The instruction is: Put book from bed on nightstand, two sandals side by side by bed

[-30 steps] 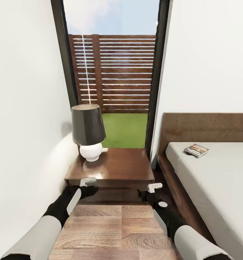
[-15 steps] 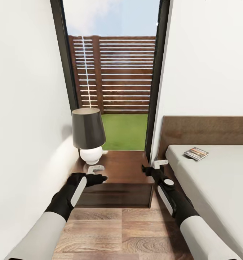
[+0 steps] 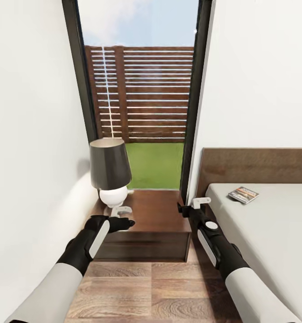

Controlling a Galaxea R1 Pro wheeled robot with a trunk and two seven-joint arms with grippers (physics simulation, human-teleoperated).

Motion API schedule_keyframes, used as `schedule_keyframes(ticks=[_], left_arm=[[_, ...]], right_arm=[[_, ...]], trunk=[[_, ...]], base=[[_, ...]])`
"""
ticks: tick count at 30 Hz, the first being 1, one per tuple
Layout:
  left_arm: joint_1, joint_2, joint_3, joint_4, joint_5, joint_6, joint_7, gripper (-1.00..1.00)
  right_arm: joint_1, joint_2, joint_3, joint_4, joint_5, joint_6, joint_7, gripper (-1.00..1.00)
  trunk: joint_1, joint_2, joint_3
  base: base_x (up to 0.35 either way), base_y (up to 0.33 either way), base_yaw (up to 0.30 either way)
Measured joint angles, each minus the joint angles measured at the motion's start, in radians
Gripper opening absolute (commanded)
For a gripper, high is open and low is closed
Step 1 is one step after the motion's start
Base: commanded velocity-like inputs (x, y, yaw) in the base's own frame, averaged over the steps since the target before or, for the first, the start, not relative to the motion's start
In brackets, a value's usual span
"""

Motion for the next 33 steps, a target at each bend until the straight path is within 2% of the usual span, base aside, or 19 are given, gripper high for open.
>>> schedule_keyframes(ticks=[14, 16, 17, 20, 33], left_arm=[[-0.002, 0.009, 0.004, 0.004, -0.001, -0.001, 0.003, 1.00], [-0.003, 0.013, 0.012, 0.006, -0.001, -0.001, 0.001, 1.00], [-0.003, 0.017, 0.030, 0.007, -0.002, -0.002, 0.000, 1.00], [-0.003, 0.018, 0.034, 0.006, -0.001, -0.002, 0.000, 1.00], [-0.003, 0.020, 0.035, 0.005, -0.007, -0.004, 0.007, 1.00]], right_arm=[[0.000, 0.001, 0.011, -0.003, 0.006, 0.049, 0.008, 1.00], [0.000, 0.001, 0.012, -0.004, 0.006, 0.050, 0.008, 1.00], [0.000, 0.004, 0.014, -0.013, 0.007, 0.074, 0.008, 1.00], [0.000, 0.003, 0.012, -0.042, 0.006, 0.106, 0.009, 1.00], [0.000, 0.002, 0.011, -0.058, 0.006, 0.116, 0.009, 1.00]], trunk=[[-0.054, 0.098, 0.044], [-0.061, 0.112, 0.050], [-0.065, 0.119, 0.053], [-0.077, 0.140, 0.063], [-0.127, 0.231, 0.103]], base=[[0.000, 0.000, 0.000], [0.000, 0.000, 0.000], [0.000, 0.000, 0.000], [0.000, 0.000, 0.000], [0.000, 0.000, 0.000]])
